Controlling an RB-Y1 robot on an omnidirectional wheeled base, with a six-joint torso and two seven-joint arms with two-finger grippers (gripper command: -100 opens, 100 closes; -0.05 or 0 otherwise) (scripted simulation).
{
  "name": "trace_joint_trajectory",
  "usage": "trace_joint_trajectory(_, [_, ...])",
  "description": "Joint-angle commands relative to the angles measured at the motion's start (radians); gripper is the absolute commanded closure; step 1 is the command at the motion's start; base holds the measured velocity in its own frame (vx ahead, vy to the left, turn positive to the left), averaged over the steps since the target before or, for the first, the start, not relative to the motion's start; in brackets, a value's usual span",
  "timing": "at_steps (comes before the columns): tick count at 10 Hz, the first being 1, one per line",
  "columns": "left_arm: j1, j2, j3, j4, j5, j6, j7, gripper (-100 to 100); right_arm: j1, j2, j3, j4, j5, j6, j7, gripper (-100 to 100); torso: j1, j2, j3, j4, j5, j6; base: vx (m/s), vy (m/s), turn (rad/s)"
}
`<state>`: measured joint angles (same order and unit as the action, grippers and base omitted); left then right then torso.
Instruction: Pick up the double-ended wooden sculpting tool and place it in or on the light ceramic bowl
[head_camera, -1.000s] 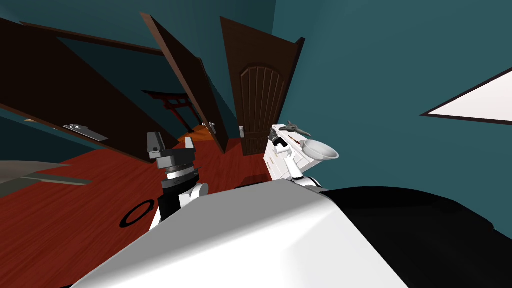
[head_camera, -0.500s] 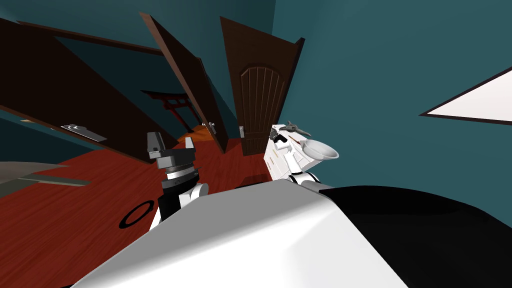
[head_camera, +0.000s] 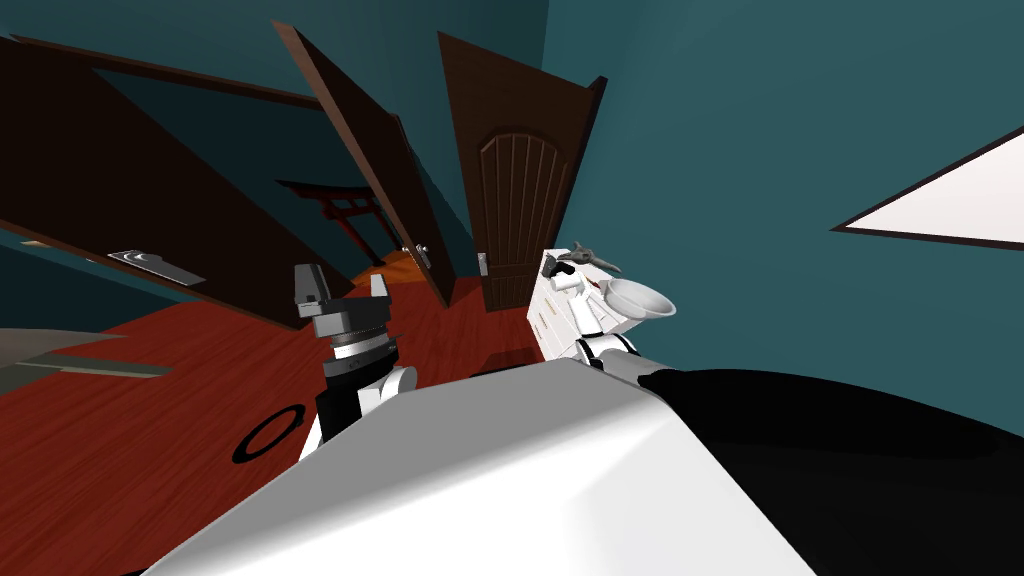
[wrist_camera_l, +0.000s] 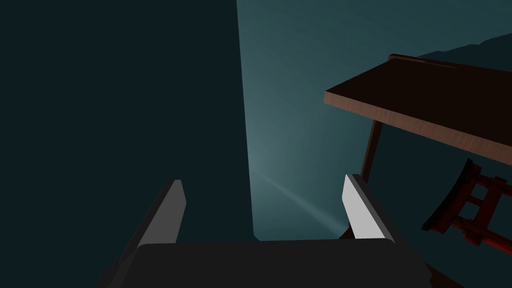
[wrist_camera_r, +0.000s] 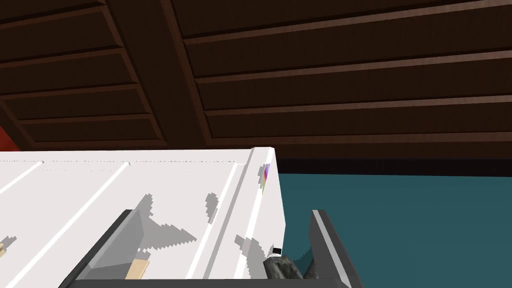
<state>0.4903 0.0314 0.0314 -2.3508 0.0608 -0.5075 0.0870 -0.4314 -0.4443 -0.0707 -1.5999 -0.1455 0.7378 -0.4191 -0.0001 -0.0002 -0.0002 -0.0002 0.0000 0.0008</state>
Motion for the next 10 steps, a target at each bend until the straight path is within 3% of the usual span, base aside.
trace_joint_trajectory(1, [0.000, 0.000, 0.000, 0.000, 0.000, 0.000, 0.000, 0, -0.013, -0.003, -0.002, 0.017, -0.002, 0.038, -0.005, -100, 0.000, 0.000, 0.000, 0.000, 0.000, 0.000, 0.000, 0.000, 0.000])
trace_joint_trajectory(2, [0.000, 0.000, 0.000, 0.000, 0.000, 0.000, 0.000, 0, -0.057, -0.018, -0.021, 0.058, -0.003, 0.075, -0.041, -100, 0.000, 0.000, 0.000, 0.000, 0.000, 0.000, 0.007, 0.003, -0.063])
trace_joint_trajectory(4, [0.000, 0.000, 0.000, 0.000, 0.000, 0.000, 0.000, 0, -0.073, -0.018, -0.021, 0.077, -0.003, 0.123, -0.041, -100, 0.000, 0.000, 0.000, 0.000, 0.000, 0.000, 0.006, 0.001, -0.008])
trace_joint_trajectory(5, [0.000, 0.000, 0.000, 0.000, 0.000, 0.000, 0.000, 0, -0.120, -0.032, -0.041, 0.126, -0.005, 0.154, -0.076, -100, 0.000, 0.000, 0.000, 0.000, 0.000, 0.000, 0.008, -0.002, -0.069])
trace_joint_trajectory(7, [0.000, 0.000, 0.000, 0.000, 0.000, 0.000, 0.000, 0, -0.132, -0.032, -0.041, 0.138, -0.005, 0.206, -0.076, -100, -0.001, 0.000, 0.000, 0.000, 0.000, 0.000, 0.008, -0.002, -0.018])
trace_joint_trajectory(8, [0.000, 0.000, 0.000, 0.000, 0.000, 0.000, 0.000, 0, -0.182, -0.045, -0.063, 0.188, -0.006, 0.235, -0.110, -100, 0.000, 0.000, 0.000, 0.000, 0.000, 0.000, 0.011, -0.003, -0.063])
trace_joint_trajectory(10, [0.000, 0.000, 0.000, 0.000, 0.000, 0.000, 0.000, 0, -0.191, -0.045, -0.063, 0.199, -0.006, 0.289, -0.110, -100, -0.001, 0.000, 0.000, 0.000, 0.000, 0.000, 0.010, -0.003, -0.024])
